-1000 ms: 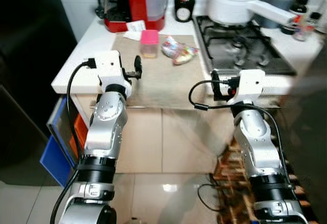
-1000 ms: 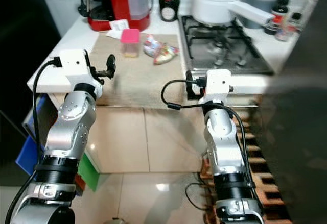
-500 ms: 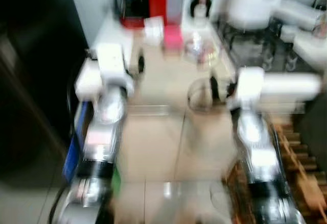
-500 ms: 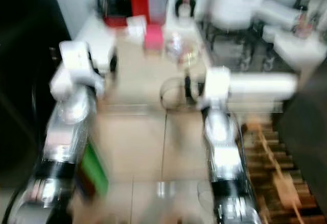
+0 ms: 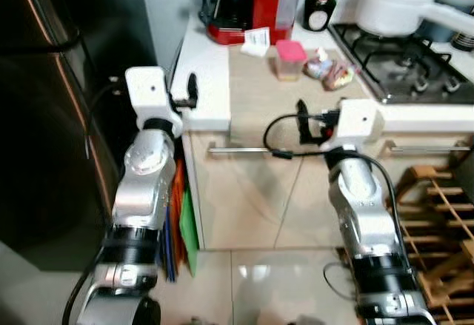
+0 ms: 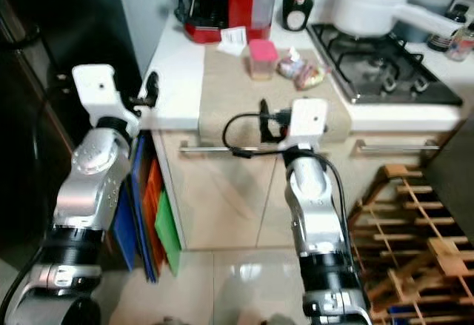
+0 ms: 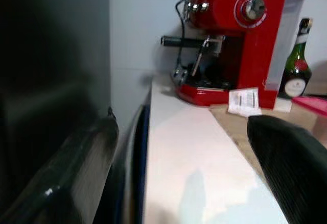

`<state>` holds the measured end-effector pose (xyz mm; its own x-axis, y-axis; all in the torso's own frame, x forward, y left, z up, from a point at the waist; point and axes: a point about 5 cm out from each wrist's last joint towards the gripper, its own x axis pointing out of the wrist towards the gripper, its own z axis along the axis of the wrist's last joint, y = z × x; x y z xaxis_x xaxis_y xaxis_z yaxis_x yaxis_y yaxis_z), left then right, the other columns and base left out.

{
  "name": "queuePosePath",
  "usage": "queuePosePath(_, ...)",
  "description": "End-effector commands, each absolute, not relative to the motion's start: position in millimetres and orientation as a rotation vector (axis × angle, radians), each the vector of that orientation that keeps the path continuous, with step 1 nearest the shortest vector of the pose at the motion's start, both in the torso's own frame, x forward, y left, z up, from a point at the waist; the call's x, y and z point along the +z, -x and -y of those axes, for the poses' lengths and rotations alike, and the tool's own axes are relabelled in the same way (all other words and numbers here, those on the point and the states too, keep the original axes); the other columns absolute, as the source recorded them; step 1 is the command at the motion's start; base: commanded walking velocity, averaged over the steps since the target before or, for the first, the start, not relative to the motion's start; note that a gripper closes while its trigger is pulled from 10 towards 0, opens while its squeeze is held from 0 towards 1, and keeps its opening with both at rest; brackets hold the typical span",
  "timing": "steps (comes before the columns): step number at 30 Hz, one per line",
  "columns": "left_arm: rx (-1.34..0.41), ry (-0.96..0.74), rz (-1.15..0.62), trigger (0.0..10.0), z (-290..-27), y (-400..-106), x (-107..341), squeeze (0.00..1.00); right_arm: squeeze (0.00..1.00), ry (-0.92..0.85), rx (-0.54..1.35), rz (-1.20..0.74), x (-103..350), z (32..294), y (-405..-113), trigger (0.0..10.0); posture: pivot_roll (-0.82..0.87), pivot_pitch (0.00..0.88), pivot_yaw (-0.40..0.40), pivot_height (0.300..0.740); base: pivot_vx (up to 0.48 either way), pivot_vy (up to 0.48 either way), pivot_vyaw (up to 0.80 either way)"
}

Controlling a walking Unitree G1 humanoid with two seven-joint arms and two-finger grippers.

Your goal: Restocking fridge

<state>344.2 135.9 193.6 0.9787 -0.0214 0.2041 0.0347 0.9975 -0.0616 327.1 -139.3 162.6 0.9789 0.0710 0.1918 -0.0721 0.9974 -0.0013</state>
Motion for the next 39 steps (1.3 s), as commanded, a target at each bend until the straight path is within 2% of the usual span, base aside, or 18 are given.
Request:
queuePosePath(1, -0.074, 0.068, 0.225, 10.0, -128.9, -342.6, 197.6, 0.00, 0.00, -0.015, 0.054, 0.191, 161.3, 143.5, -325.7, 10.0, -0.04, 0.000, 0.045, 0.740, 0.364, 0.000, 0.00)
queuePosePath(16, -0.113, 0.036, 0.232, 10.0, -123.3, -340.8, 197.9, 0.00, 0.00, -0.004, -0.024, 0.208, 164.6, 155.5, -326.1, 10.0, -0.04, 0.000, 0.046, 0.740, 0.466, 0.000, 0.00)
queuePosePath(25, -0.139, 0.021, 0.231, 10.0, -117.5, -340.2, 197.4, 0.00, 0.00, 0.000, -0.016, 0.203, 162.6, 153.5, -325.4, 10.0, -0.04, 0.000, 0.047, 0.740, 0.000, 0.000, 0.00)
queuePosePath(39, -0.116, 0.065, 0.207, 10.0, -117.6, -343.2, 193.7, 0.00, 0.00, 0.008, -0.008, 0.206, 163.0, 153.2, -324.7, 10.0, -0.05, 0.000, 0.048, 0.740, 0.322, -0.252, 0.00)
